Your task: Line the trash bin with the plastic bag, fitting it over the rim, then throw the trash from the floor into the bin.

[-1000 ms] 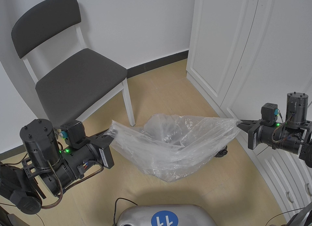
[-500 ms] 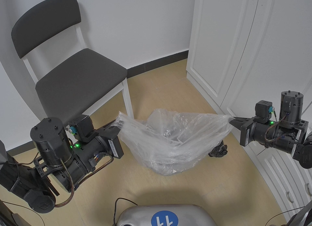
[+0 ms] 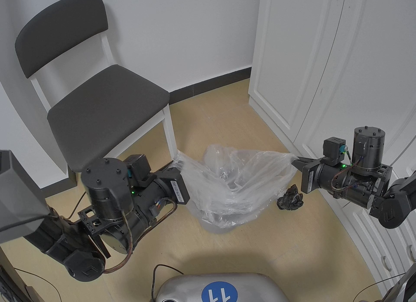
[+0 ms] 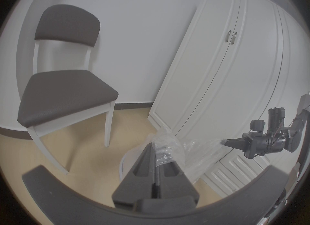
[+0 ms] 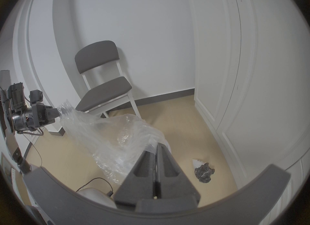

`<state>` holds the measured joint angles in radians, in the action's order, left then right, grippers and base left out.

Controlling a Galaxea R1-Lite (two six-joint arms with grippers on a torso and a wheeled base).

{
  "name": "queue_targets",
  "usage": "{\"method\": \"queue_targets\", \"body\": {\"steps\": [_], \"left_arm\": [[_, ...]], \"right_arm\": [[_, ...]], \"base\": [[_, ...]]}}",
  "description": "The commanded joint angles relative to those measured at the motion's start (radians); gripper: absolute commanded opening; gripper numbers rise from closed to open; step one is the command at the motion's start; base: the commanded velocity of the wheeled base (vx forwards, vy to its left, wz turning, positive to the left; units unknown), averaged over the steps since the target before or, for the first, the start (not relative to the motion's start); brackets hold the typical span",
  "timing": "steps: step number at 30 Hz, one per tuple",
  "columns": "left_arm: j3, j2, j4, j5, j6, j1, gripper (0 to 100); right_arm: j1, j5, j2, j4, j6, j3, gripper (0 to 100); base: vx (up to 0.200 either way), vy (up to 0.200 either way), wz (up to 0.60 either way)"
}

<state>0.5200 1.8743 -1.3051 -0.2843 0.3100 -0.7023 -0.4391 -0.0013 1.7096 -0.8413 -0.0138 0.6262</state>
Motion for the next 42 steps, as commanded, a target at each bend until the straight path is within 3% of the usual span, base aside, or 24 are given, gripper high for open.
{"method": "queue_targets", "body": {"steps": [1,16,32,42], "left_arm": [[0.028,0.082,0.0,-0.003,0.018,-0.011,0],[0.064,0.178,-0.014,-0.003,0.058,-0.011,0],[0.218,0.388,-0.002,-0.009,0.162,0.08,0],[0.361,0.439,0.003,-0.013,0.314,0.156,0]], "right_arm": [[-0.001,0.0,0.055,-0.002,-0.005,0.01,0],[0.014,0.007,0.203,-0.015,-0.063,0.055,0],[0.128,0.015,0.45,-0.004,-0.12,0.201,0],[0.201,0.044,0.516,-0.016,-0.275,0.32,0]], "base": [[0.0,0.0,0.0],[0.0,0.0,0.0],[0.0,0.0,0.0],[0.0,0.0,0.0]]}}
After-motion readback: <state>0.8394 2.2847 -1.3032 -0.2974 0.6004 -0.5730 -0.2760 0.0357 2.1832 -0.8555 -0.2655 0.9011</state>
